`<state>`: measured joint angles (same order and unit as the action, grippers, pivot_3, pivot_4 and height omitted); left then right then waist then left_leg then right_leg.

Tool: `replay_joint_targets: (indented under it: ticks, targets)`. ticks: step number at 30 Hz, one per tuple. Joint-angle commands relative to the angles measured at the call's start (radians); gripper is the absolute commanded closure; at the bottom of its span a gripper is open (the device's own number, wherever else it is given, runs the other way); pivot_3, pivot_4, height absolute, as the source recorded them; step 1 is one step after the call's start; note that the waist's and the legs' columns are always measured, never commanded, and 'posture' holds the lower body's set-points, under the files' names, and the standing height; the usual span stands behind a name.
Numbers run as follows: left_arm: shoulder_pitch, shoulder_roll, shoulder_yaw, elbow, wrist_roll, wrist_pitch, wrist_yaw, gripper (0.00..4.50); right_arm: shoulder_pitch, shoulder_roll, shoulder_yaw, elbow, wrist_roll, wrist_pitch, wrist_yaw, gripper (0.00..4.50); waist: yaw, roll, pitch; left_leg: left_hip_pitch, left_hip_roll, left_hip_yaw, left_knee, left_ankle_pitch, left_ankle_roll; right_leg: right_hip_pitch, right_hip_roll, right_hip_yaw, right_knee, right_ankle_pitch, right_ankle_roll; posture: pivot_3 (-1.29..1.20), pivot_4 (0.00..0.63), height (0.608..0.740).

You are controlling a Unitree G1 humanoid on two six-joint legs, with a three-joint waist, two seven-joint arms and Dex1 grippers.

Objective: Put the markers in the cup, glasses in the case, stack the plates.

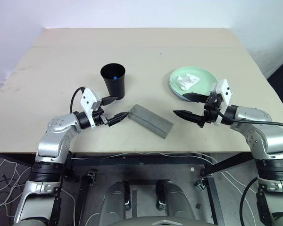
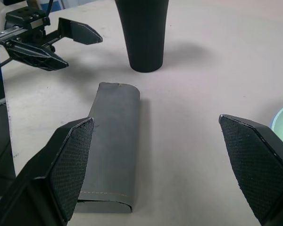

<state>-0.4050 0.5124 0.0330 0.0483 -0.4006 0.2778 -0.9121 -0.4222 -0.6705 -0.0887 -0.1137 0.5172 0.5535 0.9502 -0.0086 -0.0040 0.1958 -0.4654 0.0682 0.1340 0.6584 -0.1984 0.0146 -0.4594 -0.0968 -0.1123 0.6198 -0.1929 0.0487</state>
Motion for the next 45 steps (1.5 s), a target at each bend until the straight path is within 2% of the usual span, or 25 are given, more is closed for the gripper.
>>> replay_joint_targets:
  ticks: [1, 22, 30, 36, 42, 45]
  targets:
    - [-0.037, 0.006, 0.016, 0.000, 0.005, -0.031, -0.002, 0.00, 0.002, -0.018, -0.029, -0.040, 0.017, -0.005, 0.005, 0.03, 0.001, 0.000, 0.000, 0.000, 0.000, 0.000, 0.000, 0.000, 0.000, 0.000, 0.000, 0.000, 0.000, 0.000, 0.000, 0.00, 0.150, 0.713]
    - [-0.017, 0.014, 0.024, -0.015, 0.018, -0.046, 0.028, 0.00, -0.020, -0.006, 0.004, 0.000, 0.007, -0.026, 0.046, 0.03, -0.001, 0.000, 0.000, -0.001, 0.000, 0.000, 0.000, 0.000, 0.000, 0.000, 0.000, 0.000, 0.000, 0.001, -0.002, 0.00, 0.150, 0.713]
    - [0.023, -0.005, 0.023, -0.052, 0.018, -0.055, 0.059, 0.00, -0.128, -0.020, 0.047, 0.103, -0.030, -0.048, 0.110, 0.03, -0.003, 0.000, 0.000, -0.001, 0.000, 0.000, 0.000, 0.000, 0.000, -0.001, 0.000, 0.000, 0.000, 0.001, -0.002, 0.00, 0.150, 0.713]
    - [0.057, 0.010, 0.044, -0.102, 0.006, -0.038, 0.077, 0.00, -0.130, -0.011, 0.056, 0.107, -0.033, -0.051, 0.124, 0.03, -0.001, 0.000, 0.000, -0.001, 0.000, 0.000, 0.000, 0.000, 0.000, -0.001, 0.000, 0.000, 0.000, 0.002, -0.003, 0.00, 0.150, 0.713]
    - [0.081, 0.070, 0.128, -0.118, -0.024, -0.010, 0.087, 0.00, -0.116, 0.008, 0.089, 0.097, -0.053, -0.080, 0.126, 0.03, -0.003, 0.000, 0.000, -0.001, 0.000, 0.000, 0.000, 0.000, 0.000, -0.001, 0.000, 0.000, 0.000, 0.001, -0.002, 0.00, 0.150, 0.713]
    - [0.082, 0.061, 0.127, -0.133, -0.026, 0.009, 0.109, 0.00, -0.135, 0.013, 0.084, 0.104, -0.035, -0.072, 0.144, 0.03, -0.003, 0.000, 0.000, -0.001, 0.000, 0.000, 0.000, 0.000, 0.000, -0.001, 0.000, 0.000, 0.000, 0.001, -0.001, 0.00, 0.150, 0.713]
